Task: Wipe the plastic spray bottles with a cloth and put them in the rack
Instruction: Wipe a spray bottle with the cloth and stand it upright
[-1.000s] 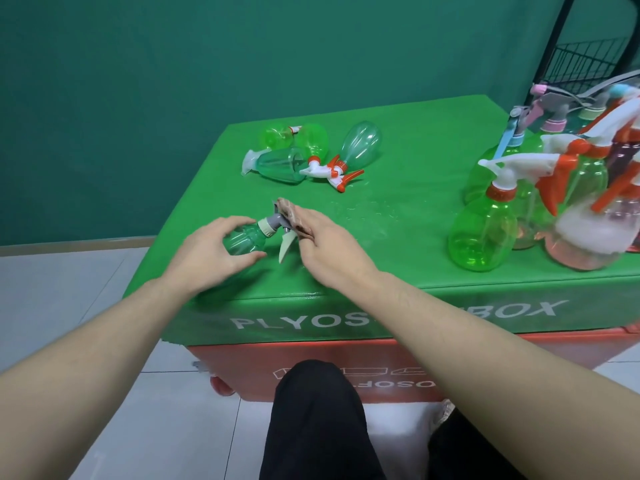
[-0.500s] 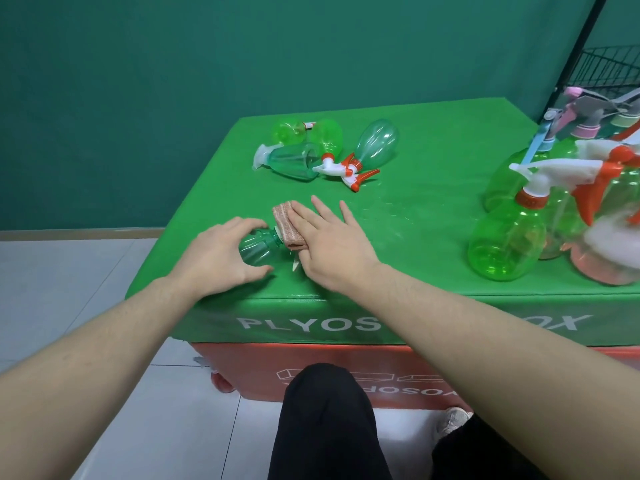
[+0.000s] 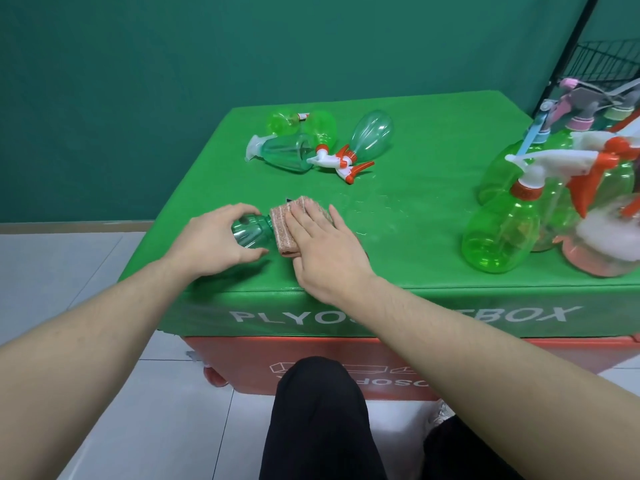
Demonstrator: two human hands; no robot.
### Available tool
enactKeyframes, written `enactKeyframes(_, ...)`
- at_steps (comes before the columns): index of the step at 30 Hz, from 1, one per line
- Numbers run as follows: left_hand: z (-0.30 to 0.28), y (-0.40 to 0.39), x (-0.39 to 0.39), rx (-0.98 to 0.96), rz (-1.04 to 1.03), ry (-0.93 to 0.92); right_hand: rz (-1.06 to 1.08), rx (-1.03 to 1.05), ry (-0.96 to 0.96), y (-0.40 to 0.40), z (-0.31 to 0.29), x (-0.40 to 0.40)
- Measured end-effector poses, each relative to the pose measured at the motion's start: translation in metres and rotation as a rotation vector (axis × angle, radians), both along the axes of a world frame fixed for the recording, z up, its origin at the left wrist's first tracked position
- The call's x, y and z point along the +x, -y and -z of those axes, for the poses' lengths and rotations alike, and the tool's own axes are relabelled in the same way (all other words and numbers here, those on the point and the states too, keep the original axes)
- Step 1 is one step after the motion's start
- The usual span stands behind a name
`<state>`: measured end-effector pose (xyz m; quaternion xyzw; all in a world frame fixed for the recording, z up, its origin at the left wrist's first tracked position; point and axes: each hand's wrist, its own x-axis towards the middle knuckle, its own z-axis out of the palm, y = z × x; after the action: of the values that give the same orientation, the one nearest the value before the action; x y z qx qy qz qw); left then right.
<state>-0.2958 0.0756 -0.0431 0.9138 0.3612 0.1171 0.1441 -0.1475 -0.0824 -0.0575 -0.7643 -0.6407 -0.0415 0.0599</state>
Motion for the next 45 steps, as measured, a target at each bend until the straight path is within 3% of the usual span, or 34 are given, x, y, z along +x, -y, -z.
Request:
enactKeyframes(7,0.001,0.002,0.000,-0.025,-0.076,0.069,-0.084,0.000,0.044,0.002,-0.002,-0.004)
enactKeyframes(14,0.006,0.004,0.000,0.013,-0.096,0.099,0.011,-0.008,0.043,-0.034,-0.016,0.008)
enactKeyframes(18,0.005,0.000,0.004,-0.003,-0.111,0.066,0.038,-0.013,0.018,-0.037,-0.010,0.007)
enactKeyframes(30,-0.004,0.006,0.011,-0.010,-0.156,0.002,-0.164,-0.026,-0.017,-0.008,0.015,-0.014)
enactKeyframes(45,0.003,0.016,0.017,0.121,-0.193,-0.021,-0.123,-0.110,0.033,-0.012,0.004,-0.002)
